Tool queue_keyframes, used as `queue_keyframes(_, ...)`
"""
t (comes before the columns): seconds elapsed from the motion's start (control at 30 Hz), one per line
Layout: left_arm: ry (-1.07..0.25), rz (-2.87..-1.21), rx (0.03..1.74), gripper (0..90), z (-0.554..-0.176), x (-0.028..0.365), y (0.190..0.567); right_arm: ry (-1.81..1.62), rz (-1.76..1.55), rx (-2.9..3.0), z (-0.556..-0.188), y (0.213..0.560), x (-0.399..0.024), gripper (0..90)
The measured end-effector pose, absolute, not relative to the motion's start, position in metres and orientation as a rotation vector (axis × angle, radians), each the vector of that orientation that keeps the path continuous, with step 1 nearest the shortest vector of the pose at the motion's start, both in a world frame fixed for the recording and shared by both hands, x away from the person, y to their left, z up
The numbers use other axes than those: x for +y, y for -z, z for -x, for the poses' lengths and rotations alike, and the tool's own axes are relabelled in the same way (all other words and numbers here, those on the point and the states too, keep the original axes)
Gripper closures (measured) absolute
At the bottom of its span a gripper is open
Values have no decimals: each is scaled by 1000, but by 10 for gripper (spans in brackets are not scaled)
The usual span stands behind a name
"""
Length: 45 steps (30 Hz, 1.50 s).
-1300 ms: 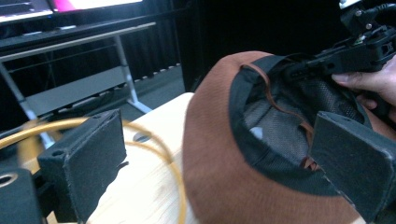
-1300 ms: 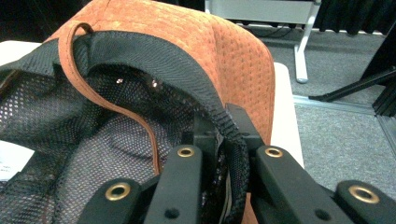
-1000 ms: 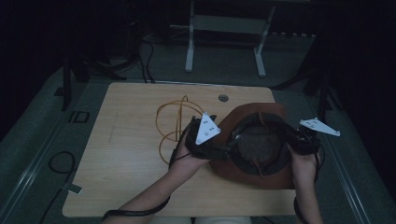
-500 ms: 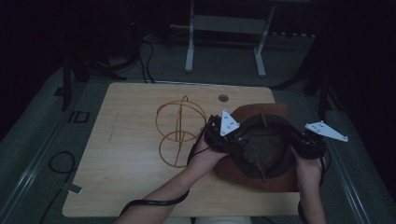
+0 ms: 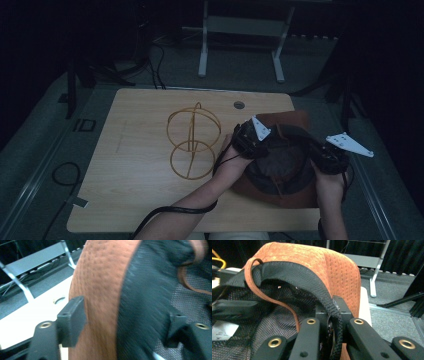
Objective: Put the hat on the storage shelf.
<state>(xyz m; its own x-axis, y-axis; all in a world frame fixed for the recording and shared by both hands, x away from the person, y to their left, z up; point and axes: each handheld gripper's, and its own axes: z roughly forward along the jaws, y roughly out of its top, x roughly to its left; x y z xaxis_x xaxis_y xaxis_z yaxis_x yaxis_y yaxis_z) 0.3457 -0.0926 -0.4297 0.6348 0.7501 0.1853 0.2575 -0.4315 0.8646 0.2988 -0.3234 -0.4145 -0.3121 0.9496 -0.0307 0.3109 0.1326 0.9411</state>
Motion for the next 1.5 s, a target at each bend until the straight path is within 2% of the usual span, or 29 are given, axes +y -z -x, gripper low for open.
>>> queue_keyframes(0.13, -735, -1993, 808, 461, -349, -92, 435, -1207, -1213, 1733, -293, 415, -321, 843)
queue_keyframes(0.17, -735, -1993, 808, 542, -349, -92, 435, -1207, -1213, 1733, -293, 415, -321, 843)
queue_keyframes(0.2, -747, -1985, 814, 542, -351, -90, 436, -1210, -1213, 1734, -292, 415, -320, 842)
queue_keyframes(0.23, -740, -1978, 822, 626, -352, -89, 436, -1209, -1210, 1732, -290, 415, -319, 842)
queue_keyframes(0.27, -731, -1975, 827, 673, -353, -88, 436, -1210, -1209, 1738, -289, 416, -318, 843)
queue_keyframes(0.3, -721, -1973, 831, 689, -354, -87, 435, -1217, -1211, 1741, -287, 416, -317, 843)
queue_keyframes(0.43, -746, -1974, 811, 857, -354, -88, 436, -1230, -1203, 1741, -283, 418, -312, 842)
queue_keyframes(0.73, -790, -1903, 772, 869, -348, -85, 424, -1254, -1181, 1744, -269, 420, -312, 791)
queue_keyframes(1.0, -854, -1830, 707, 869, -340, -82, 407, -1381, -1139, 1760, -245, 414, -326, 546)
queue_keyframes(1.1, -864, -1814, 686, 868, -339, -78, 406, -1404, -1100, 1731, -230, 406, -338, 487)
queue_keyframes(1.3, -883, -1761, 540, 867, -331, -67, 412, -1339, -1090, 1679, -222, 401, -370, 479)
queue_keyframes(1.5, -787, -1709, 412, 866, -327, -53, 419, -1307, -1112, 1723, -236, 411, -391, 501)
